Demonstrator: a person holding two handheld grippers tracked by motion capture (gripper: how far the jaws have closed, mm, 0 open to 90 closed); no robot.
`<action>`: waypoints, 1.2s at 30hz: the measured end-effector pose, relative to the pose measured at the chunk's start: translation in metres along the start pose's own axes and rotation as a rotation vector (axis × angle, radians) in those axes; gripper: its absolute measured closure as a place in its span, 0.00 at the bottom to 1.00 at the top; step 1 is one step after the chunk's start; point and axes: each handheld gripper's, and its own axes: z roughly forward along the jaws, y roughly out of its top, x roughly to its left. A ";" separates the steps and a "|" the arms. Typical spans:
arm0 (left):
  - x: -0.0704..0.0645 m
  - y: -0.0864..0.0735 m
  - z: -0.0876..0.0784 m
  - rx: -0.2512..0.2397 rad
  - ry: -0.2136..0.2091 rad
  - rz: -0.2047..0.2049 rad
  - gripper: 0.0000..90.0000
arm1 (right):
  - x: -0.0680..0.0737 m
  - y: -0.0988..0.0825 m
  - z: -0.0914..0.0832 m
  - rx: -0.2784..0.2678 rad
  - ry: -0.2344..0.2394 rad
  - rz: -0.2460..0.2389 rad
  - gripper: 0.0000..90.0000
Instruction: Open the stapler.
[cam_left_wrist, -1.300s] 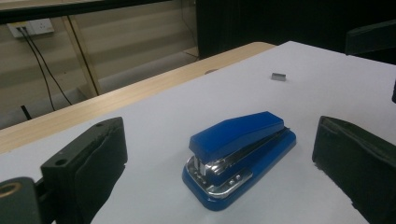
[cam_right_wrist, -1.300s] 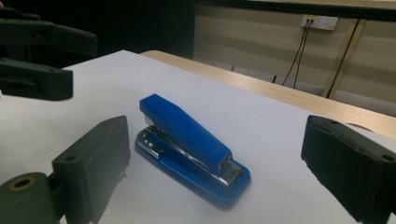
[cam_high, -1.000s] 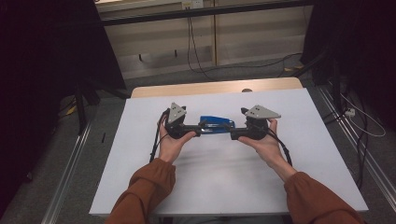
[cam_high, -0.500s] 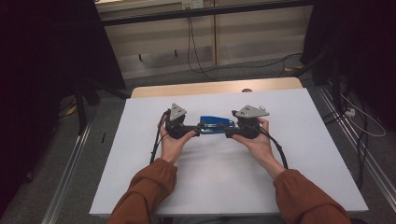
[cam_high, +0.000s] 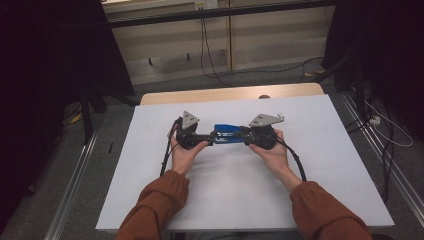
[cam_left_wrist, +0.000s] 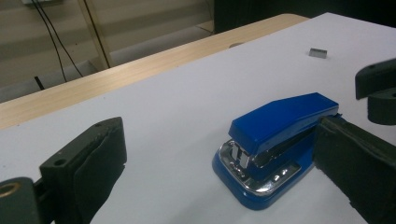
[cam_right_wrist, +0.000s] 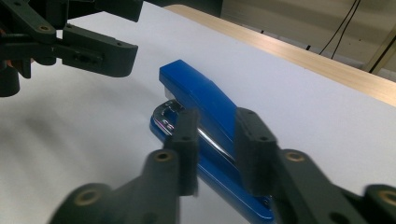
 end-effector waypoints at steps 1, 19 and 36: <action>0.000 0.000 0.000 -0.002 0.012 -0.001 0.04 | 0.000 0.000 0.000 -0.001 0.005 0.002 0.91; 0.003 -0.001 -0.004 0.020 -0.035 0.018 0.37 | 0.006 0.006 0.009 0.008 0.047 -0.001 1.00; 0.008 -0.003 -0.007 0.015 -0.060 -0.013 0.87 | 0.006 0.007 0.013 0.019 0.048 -0.007 1.00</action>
